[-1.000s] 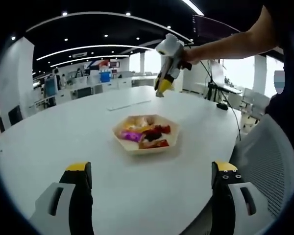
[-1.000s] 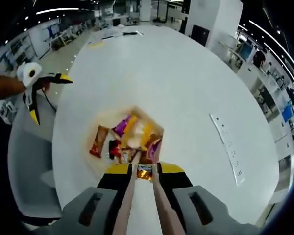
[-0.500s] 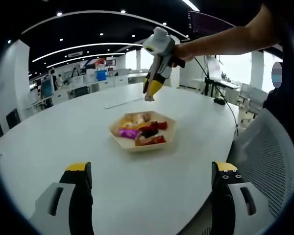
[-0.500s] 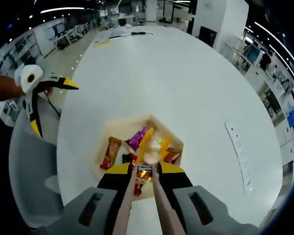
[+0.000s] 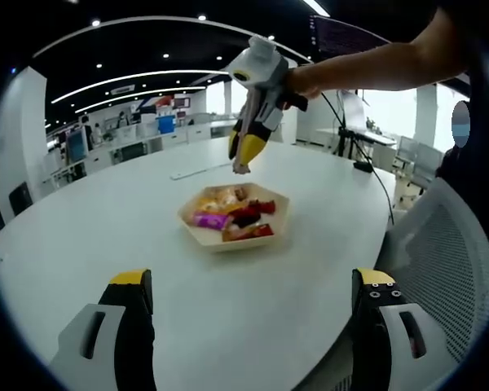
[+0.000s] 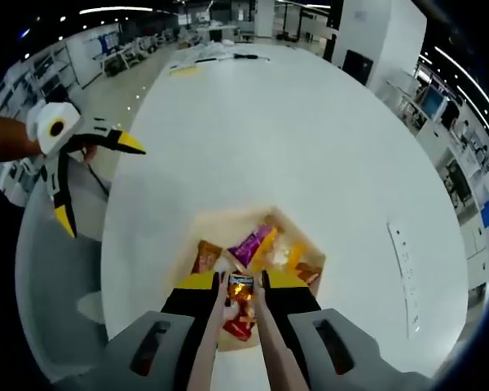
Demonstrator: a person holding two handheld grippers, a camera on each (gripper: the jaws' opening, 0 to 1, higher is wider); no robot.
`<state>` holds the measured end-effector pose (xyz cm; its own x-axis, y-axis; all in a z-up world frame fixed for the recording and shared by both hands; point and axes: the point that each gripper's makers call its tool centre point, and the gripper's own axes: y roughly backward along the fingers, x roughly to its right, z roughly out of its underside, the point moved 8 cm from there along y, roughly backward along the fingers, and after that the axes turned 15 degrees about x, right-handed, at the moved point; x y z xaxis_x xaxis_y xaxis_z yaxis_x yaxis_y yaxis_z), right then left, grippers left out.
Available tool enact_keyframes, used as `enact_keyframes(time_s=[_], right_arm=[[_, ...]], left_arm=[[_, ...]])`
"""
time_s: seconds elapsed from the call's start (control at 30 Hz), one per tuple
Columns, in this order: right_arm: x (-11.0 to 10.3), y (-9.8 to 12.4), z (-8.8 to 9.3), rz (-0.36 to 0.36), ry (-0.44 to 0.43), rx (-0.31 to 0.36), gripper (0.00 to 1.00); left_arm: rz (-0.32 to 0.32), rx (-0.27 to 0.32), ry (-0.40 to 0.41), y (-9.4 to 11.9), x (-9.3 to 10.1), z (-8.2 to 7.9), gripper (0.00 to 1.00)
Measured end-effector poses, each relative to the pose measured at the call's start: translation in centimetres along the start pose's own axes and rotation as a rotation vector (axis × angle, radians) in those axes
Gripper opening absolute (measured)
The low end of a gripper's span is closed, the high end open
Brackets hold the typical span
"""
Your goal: Place the target food into the container with the food tongs after gripping and lifting it, then release it inside without dropping or visibly crushing the food.
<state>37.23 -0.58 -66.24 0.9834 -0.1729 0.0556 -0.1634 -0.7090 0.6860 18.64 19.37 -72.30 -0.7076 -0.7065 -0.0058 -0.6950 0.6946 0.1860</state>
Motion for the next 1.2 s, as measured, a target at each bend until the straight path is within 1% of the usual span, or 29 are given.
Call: enact_keyframes(time_s=[0.13,0.3,0.4,0.5,0.57,0.93,1.0,1.07,1.2], right_arm=[[-0.4,0.1,-0.1,-0.006,0.018,0.008,0.21],[-0.8,0.3,0.4,-0.007,0.013,0.017,0.23],[-1.0,0.4,0.7,-0.018,0.018,0.008,0.23],[-0.9,0.6,0.8,-0.009,0.022,0.011,0.24],[-1.0,0.7,0.7,-0.008,0.007,0.019,0.23],[-1.2,1.4,0.7,0.005,0.018,0.048,0.23],[-1.2,1.7,0.5,0.008,0.022,0.063,0.23],[-1.3,2.0,0.3,0.013,0.019,0.096,0.23],[-1.0,2.7,0.1,0.045,0.005,0.167,0.23]], left_arm=[[-0.003,0.006,0.000,0.0,0.0,-0.1,0.99],[-0.002,0.006,0.000,0.0,0.1,-0.1,0.99],[-0.004,0.007,-0.001,0.0,0.2,-0.1,0.99],[-0.003,0.007,-0.003,0.0,0.2,-0.2,0.99],[-0.002,0.007,-0.003,0.0,0.3,-0.1,0.99],[-0.008,0.009,0.001,0.1,0.2,-0.2,0.99],[-0.008,0.010,0.004,0.1,0.2,-0.2,0.99],[-0.005,0.006,0.003,0.0,0.3,-0.2,0.99],[-0.002,0.002,0.005,0.0,0.3,-0.1,0.99]])
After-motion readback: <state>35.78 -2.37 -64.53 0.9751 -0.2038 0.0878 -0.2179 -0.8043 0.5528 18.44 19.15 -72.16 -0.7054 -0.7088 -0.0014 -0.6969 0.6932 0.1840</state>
